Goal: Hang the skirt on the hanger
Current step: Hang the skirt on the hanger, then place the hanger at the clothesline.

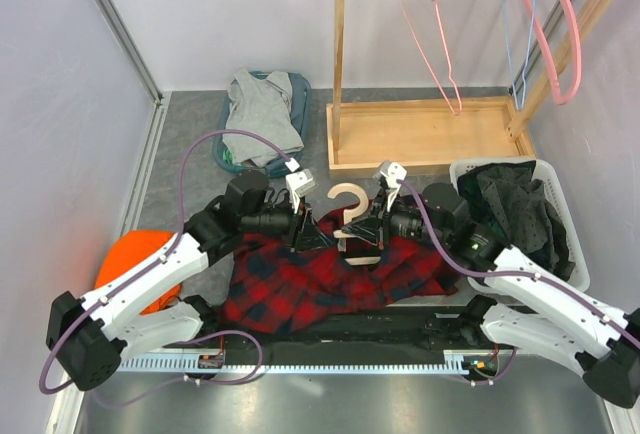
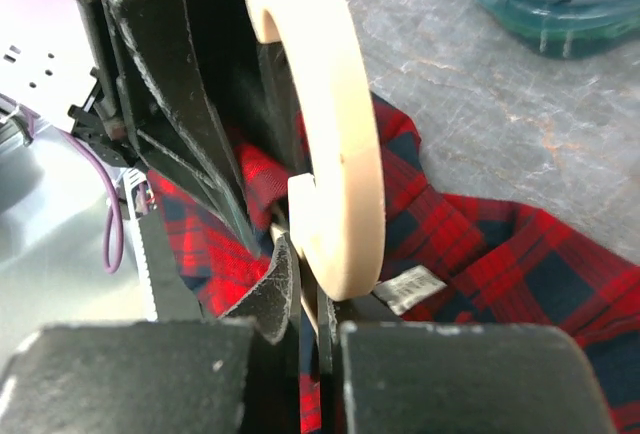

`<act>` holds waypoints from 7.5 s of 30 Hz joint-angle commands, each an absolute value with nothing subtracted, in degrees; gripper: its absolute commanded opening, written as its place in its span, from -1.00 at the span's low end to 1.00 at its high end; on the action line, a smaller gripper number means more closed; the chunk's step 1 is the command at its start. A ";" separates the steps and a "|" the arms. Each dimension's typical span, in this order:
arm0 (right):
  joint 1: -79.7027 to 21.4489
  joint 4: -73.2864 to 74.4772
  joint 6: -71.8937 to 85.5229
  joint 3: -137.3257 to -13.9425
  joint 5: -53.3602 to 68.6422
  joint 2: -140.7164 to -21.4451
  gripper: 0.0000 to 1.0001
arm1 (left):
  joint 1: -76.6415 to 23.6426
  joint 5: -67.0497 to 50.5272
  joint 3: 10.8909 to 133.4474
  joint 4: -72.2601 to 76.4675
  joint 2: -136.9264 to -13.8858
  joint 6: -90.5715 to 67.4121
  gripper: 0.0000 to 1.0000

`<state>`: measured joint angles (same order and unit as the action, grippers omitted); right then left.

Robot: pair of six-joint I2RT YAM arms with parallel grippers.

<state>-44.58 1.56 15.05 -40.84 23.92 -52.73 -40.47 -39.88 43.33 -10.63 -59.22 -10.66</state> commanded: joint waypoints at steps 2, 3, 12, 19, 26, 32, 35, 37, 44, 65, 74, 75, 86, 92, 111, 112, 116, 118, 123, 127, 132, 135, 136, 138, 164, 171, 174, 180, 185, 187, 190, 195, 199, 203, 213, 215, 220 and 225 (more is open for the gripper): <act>-44.56 5.53 12.66 -43.58 18.20 -45.97 -1.00 | -40.08 -23.05 48.16 -20.21 -55.64 -11.60 -0.11; -44.56 7.28 12.40 -44.20 17.85 -44.57 -1.00 | -40.08 -22.33 48.16 -21.61 -55.20 -11.69 -0.09; -44.56 12.92 10.28 -50.80 16.78 -40.78 -1.00 | -40.08 -18.28 49.30 -25.75 -49.57 -9.94 0.08; -44.56 10.99 10.81 -52.12 20.03 -42.36 -1.00 | -40.08 -23.10 55.54 -27.42 -49.48 -6.42 0.18; -44.47 8.35 11.34 -53.79 22.41 -43.86 -1.00 | -40.17 -39.11 57.04 -27.07 -54.05 -4.04 -0.95; -44.56 9.14 10.99 -53.79 20.93 -42.98 -1.00 | -40.61 -34.64 55.72 -26.90 -51.25 -2.38 -0.96; -44.56 9.75 11.16 -53.18 20.22 -42.10 -0.87 | -40.61 -33.40 56.69 -26.98 -47.82 -1.59 -0.97; -44.56 10.37 11.08 -52.74 19.34 -41.75 -0.56 | -40.61 -33.57 57.91 -27.33 -45.45 -1.32 -0.96; -44.56 14.58 10.90 -51.68 15.13 -40.61 0.17 | -40.61 -33.40 61.43 -30.93 -41.32 -0.09 -0.97; -44.56 24.94 -3.24 -62.31 36.29 -51.32 0.57 | -40.61 -40.51 62.93 -34.01 -37.79 1.39 -0.97; -45.44 24.61 -3.96 -61.79 39.73 -55.28 -0.13 | -40.61 -41.58 63.28 -34.54 -38.58 1.41 -0.97; -45.53 24.17 -3.69 -61.53 39.29 -55.11 -0.35 | -40.61 -40.35 63.63 -34.54 -38.76 1.06 -0.97; -45.53 16.88 2.28 -62.83 21.99 -50.27 -1.00 | -40.61 -6.69 71.18 -34.89 -39.99 -4.48 0.94; -45.61 14.33 2.02 -68.45 18.54 -51.76 -1.00 | -40.61 -15.62 77.86 -31.64 -42.53 -3.61 0.99; -47.28 21.88 0.62 -70.14 38.05 -58.62 -1.00 | -40.61 -35.05 79.55 -36.01 -49.39 10.00 0.99; -47.55 22.32 0.44 -69.88 38.14 -58.80 -1.00 | -40.61 -36.98 78.93 -36.91 -50.18 10.37 0.99; -49.57 24.26 -1.49 -69.35 37.53 -59.94 -1.00 | -40.61 -42.44 74.63 -39.89 -52.37 10.11 0.99; -50.45 24.43 -1.58 -68.91 37.09 -60.29 -1.00 | -40.61 -42.98 73.48 -41.91 -53.26 10.28 0.87; -52.46 23.47 -1.23 -68.12 36.48 -61.17 -1.00 | -40.61 -45.26 70.67 -43.68 -55.37 10.28 0.54; -53.61 22.24 -0.44 -67.41 35.86 -62.05 -1.00 | -40.69 -47.11 69.00 -43.86 -55.72 10.55 0.34; -54.67 21.27 -0.18 -67.24 34.02 -62.23 -1.00 | -41.04 -47.29 66.71 -44.30 -55.29 11.07 0.01; -54.76 21.10 -0.18 -67.32 32.88 -61.70 -1.00 | -41.66 -48.69 65.66 -45.17 -55.11 11.77 -0.10; -54.84 20.83 -0.18 -67.32 32.70 -61.53 -1.00 | -42.27 -48.95 65.31 -45.44 -55.28 11.86 -0.10; -54.84 20.13 -0.09 -67.32 32.87 -61.08 -1.00 | -43.15 -47.99 65.30 -46.05 -55.81 11.95 -0.15; -54.84 36.46 -2.46 -66.88 18.80 -49.83 0.54 | -44.65 -41.48 68.90 -48.34 -44.91 11.08 -0.96; -54.84 37.88 -4.13 -66.62 23.11 -54.05 0.12 | -44.65 -40.96 69.78 -48.52 -44.91 11.16 -0.97; -54.93 36.57 -3.78 -65.57 22.51 -54.84 -0.39 | -44.65 -40.26 70.13 -48.78 -45.26 11.25 -0.96; -54.93 33.58 -0.36 -63.46 11.27 -53.00 -1.00 | -44.65 -23.89 71.36 -47.38 -45.79 7.39 -0.08; -54.84 32.96 5.34 -61.79 -2.61 -49.22 -1.00 | -44.65 3.29 72.51 -43.95 -45.70 0.53 0.99; -54.93 33.22 7.20 -61.52 -10.44 -48.34 -1.00 | -44.65 15.69 72.77 -41.41 -44.66 -2.88 0.99; -54.84 33.84 10.28 -62.05 -20.25 -47.90 -1.00 | -44.65 21.35 72.42 -37.90 -43.25 -3.16 0.99; -54.84 35.68 13.09 -66.87 -38.29 -49.13 -1.00 | -44.65 19.08 70.23 -34.63 -41.22 -2.99 0.99; -54.84 38.05 13.54 -72.24 -50.35 -52.55 -1.00 | -44.65 19.16 68.82 -34.63 -40.96 -3.43 0.99; -54.93 37.36 11.00 -79.60 -54.57 -56.24 -1.00 | -44.65 18.72 67.50 -34.63 -40.34 -3.78 0.99; -46.68 33.40 6.41 -99.39 -46.34 -74.42 -1.00 | -44.65 16.70 66.10 -34.63 -38.59 -5.45 0.99; -43.87 33.13 6.77 -103.51 -42.99 -76.89 -1.00 | -44.65 16.17 65.57 -34.63 -37.97 -5.71 0.99; -39.65 30.07 5.10 -112.30 -35.53 -83.31 -1.00 | -44.65 15.38 64.86 -34.72 -37.27 -6.24 0.99; -37.71 29.53 2.73 -121.71 -30.07 -90.95 -1.00 | -44.65 15.29 64.42 -34.80 -37.18 -6.77 0.99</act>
<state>-38.76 39.79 5.23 -112.29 -35.53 -88.31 -44.49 16.05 64.73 -36.67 -37.43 -4.40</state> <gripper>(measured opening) 0.108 0.993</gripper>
